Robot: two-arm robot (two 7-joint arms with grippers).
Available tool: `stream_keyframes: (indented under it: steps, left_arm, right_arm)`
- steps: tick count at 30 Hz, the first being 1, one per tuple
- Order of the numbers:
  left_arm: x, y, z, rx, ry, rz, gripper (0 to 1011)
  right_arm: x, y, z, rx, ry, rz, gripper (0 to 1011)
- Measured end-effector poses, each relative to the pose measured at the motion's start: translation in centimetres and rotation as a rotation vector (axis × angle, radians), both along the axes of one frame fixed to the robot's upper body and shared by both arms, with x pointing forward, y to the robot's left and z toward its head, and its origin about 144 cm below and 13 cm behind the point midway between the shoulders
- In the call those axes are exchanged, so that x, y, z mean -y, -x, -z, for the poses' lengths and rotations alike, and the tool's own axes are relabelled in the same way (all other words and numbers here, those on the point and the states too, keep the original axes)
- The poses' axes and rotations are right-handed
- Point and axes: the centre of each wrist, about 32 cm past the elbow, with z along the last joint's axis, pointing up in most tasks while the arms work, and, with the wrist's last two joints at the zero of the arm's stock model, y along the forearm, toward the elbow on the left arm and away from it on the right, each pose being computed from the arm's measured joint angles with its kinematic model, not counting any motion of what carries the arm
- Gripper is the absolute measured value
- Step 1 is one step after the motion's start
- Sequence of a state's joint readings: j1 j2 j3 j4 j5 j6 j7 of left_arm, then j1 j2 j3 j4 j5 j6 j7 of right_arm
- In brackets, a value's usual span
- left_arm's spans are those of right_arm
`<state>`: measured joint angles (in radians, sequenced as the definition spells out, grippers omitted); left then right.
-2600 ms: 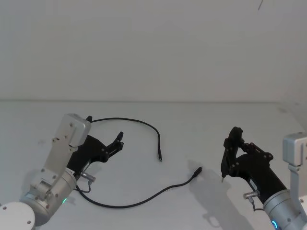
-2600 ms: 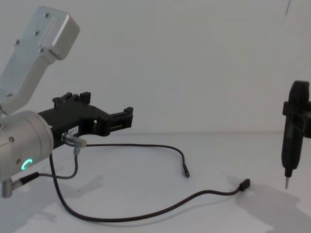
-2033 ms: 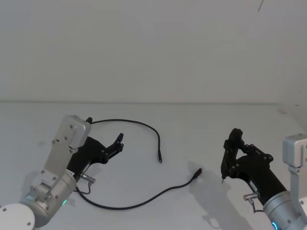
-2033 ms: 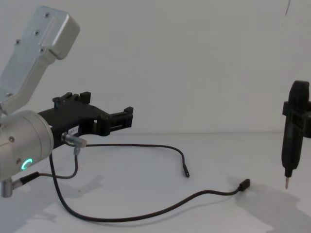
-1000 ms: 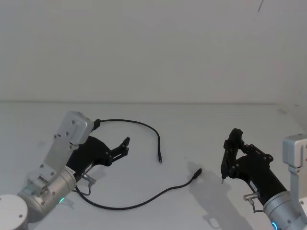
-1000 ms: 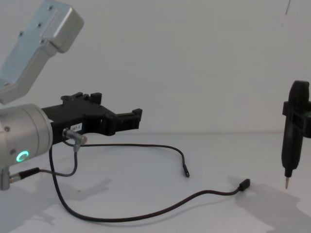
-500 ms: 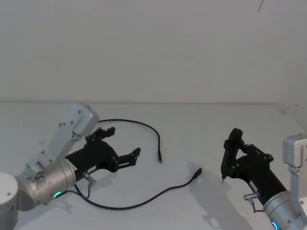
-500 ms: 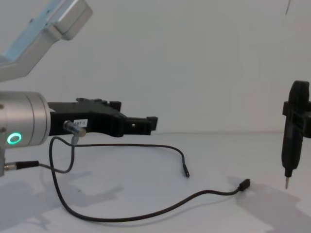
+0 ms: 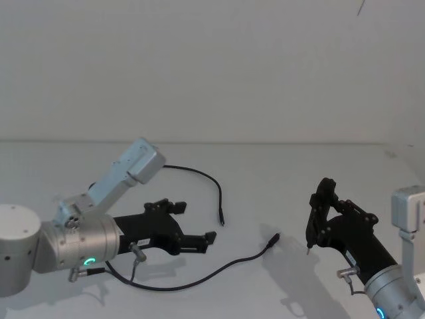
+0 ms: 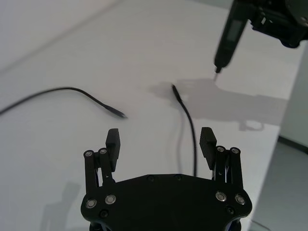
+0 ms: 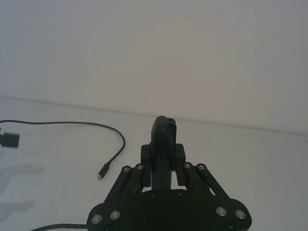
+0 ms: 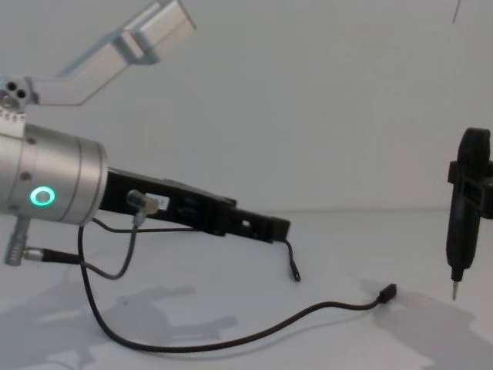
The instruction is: Pick up the data cable with the one hand.
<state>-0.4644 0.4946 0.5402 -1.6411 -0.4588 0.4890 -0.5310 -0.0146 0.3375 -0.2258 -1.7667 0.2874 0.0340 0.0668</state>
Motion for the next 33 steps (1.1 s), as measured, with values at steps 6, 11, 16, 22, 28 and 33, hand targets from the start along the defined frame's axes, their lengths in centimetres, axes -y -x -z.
stream_keyframes:
  steps: [6,11,16,22,28,33]
  left_arm:
    - [1.1,-0.8,-0.6,-0.081,-0.041,0.05,1001]
    - [2.1,-1.4,-0.8,-0.134,-0.078,0.079,1001]
    - [3.1,-1.7,-0.8,-0.157,-0.113,0.09,1001]
    - [4.2,-1.8,-0.6,-0.165,-0.147,0.092,1001]
    - [5.1,-1.8,-0.2,-0.15,-0.177,0.085,1001]
    - [5.8,-1.7,0.1,-0.128,-0.2,0.079,1001]
  right_arm:
    - [0.0,0.0,0.0,0.0,0.0,0.0,279]
    - [0.0,0.0,0.0,0.0,0.0,0.0,279]
    - [0.0,0.0,0.0,0.0,0.0,0.0,279]
    - [0.0,0.0,0.0,0.0,0.0,0.0,279]
    - [0.0,0.0,0.0,0.0,0.0,0.0,279]
    - [0.0,0.0,0.0,0.0,0.0,0.0,279]
